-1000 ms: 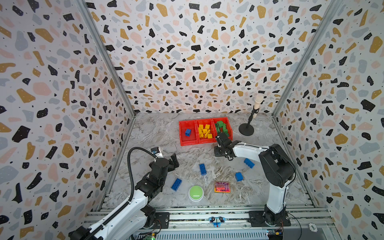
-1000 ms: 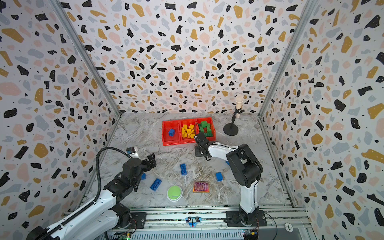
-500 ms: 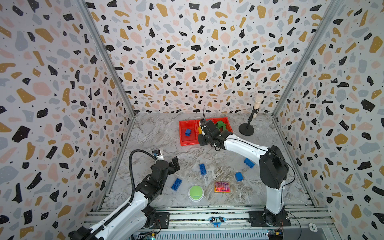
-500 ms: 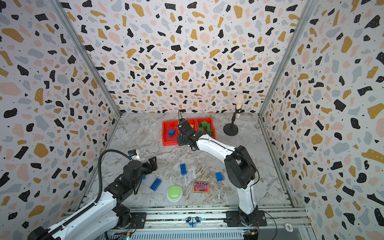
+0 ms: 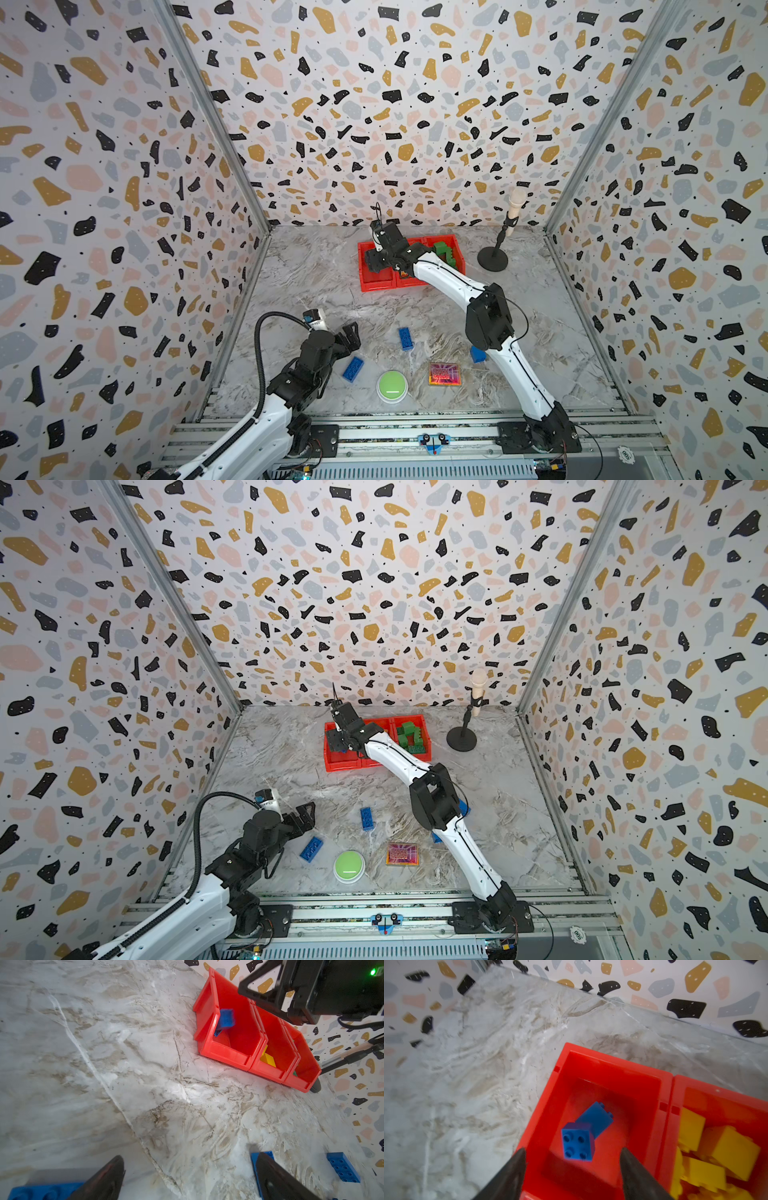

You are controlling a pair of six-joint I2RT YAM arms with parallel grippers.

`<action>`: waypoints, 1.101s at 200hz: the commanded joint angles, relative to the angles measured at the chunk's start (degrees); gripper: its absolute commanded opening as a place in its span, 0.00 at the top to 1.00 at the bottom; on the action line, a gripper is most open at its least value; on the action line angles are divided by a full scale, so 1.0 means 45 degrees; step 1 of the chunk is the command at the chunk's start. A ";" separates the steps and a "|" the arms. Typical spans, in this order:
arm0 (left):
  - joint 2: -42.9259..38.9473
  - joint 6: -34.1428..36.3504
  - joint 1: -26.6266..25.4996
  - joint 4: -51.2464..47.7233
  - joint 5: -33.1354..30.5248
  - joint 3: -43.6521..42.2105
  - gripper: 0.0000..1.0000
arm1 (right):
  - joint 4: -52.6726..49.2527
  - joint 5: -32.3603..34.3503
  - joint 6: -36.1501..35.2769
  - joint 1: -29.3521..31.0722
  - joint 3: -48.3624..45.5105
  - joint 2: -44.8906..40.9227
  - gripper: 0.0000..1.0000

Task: Sort the legos into containers by color
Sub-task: 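Carry the small blue brick with the right gripper into the blue bin, then grasp a long blue brick with the left gripper while the right gripper lowers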

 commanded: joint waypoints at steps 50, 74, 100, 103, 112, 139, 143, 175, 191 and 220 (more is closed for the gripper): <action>0.2240 -0.0395 -0.2137 0.0226 -0.0538 0.2057 0.06 | 0.2100 0.0391 -0.0553 -0.0661 -0.7390 -0.6869 0.05; 0.4205 -0.0454 -0.3730 0.0477 -0.1290 0.3263 0.08 | 0.3053 0.0675 -0.0250 -0.0986 -1.1149 -0.9627 0.01; 0.7036 -0.0397 -0.5139 0.0009 -0.1976 0.5052 0.07 | 0.3279 0.1036 0.0052 -0.1243 -1.4153 -1.2046 0.01; 0.7386 -0.0405 -0.5237 -0.0074 -0.2033 0.5272 0.07 | 0.3267 0.1069 0.0075 -0.1259 -1.4397 -1.2302 0.01; 0.8367 -0.0420 -0.5543 -0.0392 -0.2188 0.5895 0.07 | 0.3258 0.1185 0.0158 -0.1297 -1.5151 -1.3029 0.01; 1.0668 -0.0570 -0.6040 -0.0914 -0.2363 0.7409 0.14 | 0.3245 0.1352 0.0420 -0.1428 -1.6929 -1.5019 0.01; 1.0891 -0.0605 -0.6064 -0.0951 -0.2390 0.7573 0.15 | 0.3269 0.1385 0.0485 -0.1464 -1.7148 -1.5289 0.01; 1.2028 -0.0781 -0.6099 -0.1386 -0.2783 0.8391 0.21 | 0.3244 0.1352 0.0582 -0.1750 -1.8148 -1.6679 0.01; 1.2379 -0.0877 -0.6090 -0.1607 -0.2924 0.8600 0.22 | 0.3256 0.1211 0.0544 -0.1941 -1.8417 -1.6992 0.01; 1.3030 -0.1076 -0.6106 -0.1764 -0.2871 0.8685 0.29 | 0.3438 0.0845 0.0505 -0.2212 -1.8773 -1.7144 0.01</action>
